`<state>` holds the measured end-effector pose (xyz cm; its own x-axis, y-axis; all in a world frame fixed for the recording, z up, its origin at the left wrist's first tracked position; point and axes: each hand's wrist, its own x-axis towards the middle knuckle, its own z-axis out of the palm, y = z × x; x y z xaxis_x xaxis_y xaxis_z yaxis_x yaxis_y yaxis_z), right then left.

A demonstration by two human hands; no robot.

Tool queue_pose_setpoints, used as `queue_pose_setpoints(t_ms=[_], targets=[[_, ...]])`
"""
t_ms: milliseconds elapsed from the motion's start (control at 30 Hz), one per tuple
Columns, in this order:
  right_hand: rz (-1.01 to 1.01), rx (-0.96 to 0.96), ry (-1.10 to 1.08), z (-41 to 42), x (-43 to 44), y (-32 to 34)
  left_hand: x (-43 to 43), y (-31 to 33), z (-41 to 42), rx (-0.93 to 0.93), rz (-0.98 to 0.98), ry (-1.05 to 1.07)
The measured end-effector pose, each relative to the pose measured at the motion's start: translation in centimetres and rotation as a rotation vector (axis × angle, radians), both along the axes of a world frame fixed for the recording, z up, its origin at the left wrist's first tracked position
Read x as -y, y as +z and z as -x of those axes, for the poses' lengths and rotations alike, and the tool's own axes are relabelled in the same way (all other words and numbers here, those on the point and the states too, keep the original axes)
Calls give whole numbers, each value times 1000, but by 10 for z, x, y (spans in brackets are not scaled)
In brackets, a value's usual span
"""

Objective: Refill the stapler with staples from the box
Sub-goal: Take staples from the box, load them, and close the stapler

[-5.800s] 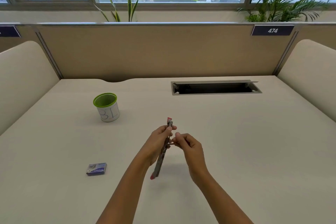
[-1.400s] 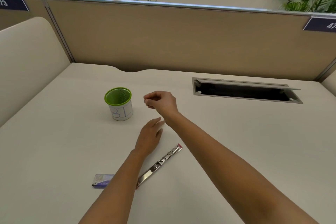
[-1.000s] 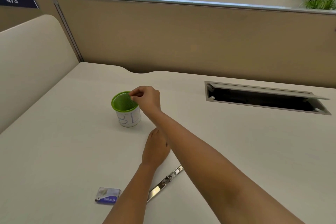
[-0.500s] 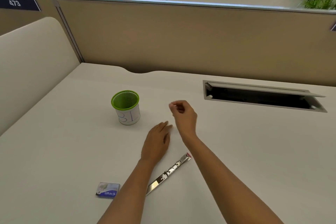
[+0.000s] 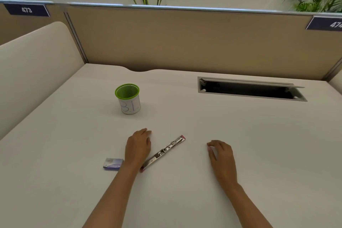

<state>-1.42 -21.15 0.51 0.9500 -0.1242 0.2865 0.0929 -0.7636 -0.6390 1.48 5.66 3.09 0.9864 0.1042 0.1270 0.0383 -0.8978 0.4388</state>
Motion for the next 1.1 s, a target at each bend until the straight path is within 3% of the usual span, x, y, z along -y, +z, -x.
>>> queue_pose_setpoints(t_ms=[267,433,667,833,1000,1100], targets=[[-11,-1,20,21,5,0,-17,-2,68,-93,-72,430],[-45,-10,23,26,6,1,-23,1,85,-70,121,488],[-134,-55,26,27,4,7,-10,17,76,80,487,277],[-525,-96,51,32,-22,29,23,37,65,128,709,20],[-888,-384,214,27,-51,59,52,47,63,48,680,-286],[-988,-451,320,26,-58,70,63,49,63,24,612,-390]])
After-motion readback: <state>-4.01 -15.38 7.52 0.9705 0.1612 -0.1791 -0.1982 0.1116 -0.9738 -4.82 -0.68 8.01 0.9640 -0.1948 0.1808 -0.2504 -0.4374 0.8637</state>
